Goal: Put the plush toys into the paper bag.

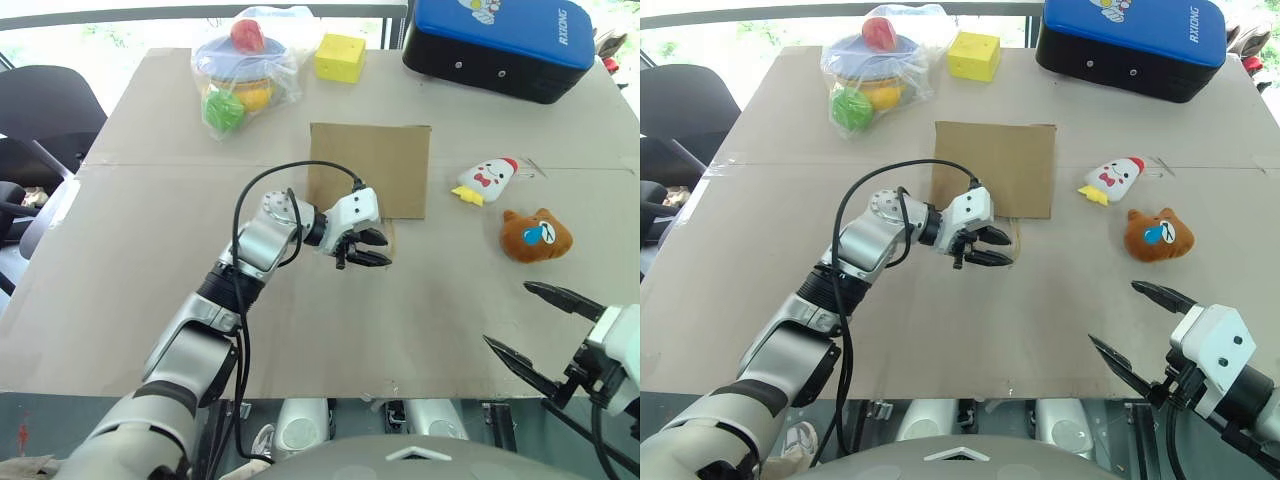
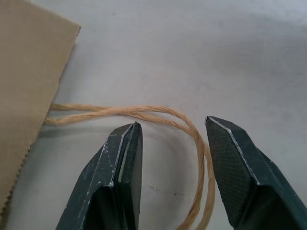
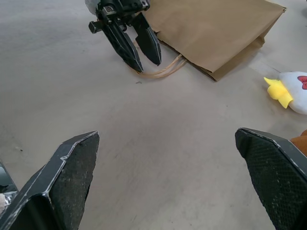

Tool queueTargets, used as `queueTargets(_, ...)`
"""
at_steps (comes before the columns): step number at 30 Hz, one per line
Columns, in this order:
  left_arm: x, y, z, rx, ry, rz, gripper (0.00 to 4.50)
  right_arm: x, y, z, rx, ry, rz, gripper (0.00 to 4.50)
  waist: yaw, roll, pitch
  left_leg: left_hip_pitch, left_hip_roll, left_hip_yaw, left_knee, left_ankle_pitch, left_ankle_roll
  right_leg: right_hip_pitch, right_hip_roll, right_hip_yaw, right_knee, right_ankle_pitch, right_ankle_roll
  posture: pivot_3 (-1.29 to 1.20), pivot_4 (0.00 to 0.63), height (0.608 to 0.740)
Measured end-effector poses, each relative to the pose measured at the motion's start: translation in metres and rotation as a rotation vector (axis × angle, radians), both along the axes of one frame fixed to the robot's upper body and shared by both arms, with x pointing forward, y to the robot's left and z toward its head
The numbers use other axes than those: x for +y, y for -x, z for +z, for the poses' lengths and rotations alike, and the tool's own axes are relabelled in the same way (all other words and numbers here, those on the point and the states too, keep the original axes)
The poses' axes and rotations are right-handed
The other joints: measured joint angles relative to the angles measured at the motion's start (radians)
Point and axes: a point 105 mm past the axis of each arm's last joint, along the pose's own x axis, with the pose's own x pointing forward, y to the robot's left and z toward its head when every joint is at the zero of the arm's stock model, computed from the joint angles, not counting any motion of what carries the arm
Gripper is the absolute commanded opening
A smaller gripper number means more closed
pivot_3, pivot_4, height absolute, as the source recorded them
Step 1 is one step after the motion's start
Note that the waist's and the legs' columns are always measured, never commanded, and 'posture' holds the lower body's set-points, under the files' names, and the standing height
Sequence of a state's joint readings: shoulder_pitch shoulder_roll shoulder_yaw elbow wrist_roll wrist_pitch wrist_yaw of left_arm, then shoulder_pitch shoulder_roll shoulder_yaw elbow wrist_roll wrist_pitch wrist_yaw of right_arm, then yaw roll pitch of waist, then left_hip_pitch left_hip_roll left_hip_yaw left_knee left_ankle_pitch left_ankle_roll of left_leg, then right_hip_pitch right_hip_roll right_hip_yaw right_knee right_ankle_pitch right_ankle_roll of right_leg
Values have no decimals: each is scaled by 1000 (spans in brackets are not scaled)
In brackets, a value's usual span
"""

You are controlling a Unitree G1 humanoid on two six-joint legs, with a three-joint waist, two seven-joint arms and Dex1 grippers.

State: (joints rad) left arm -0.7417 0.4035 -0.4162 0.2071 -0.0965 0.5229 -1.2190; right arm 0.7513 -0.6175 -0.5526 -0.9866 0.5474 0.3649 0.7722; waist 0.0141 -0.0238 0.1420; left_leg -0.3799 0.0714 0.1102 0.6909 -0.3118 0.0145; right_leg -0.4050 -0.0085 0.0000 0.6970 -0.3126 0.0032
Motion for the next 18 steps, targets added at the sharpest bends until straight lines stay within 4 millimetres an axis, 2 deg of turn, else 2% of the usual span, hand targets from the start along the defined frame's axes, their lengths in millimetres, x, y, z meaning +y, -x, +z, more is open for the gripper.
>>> queueTargets(11, -5, 6, -1, 88, -9, 35, 2361, 1, 1, -1, 3, 6, -7, 4500, 0, 0, 0, 0, 0, 0, 0, 0, 0, 0, 0, 0, 0, 0, 0, 0, 150, 729)
queueTargets(18, -16, 9, -2, 103, 4, 30, 2361, 1, 2, -1, 2, 4, -20, 4500, 0, 0, 0, 0, 0, 0, 0, 0, 0, 0, 0, 0, 0, 0, 0, 0, 150, 729)
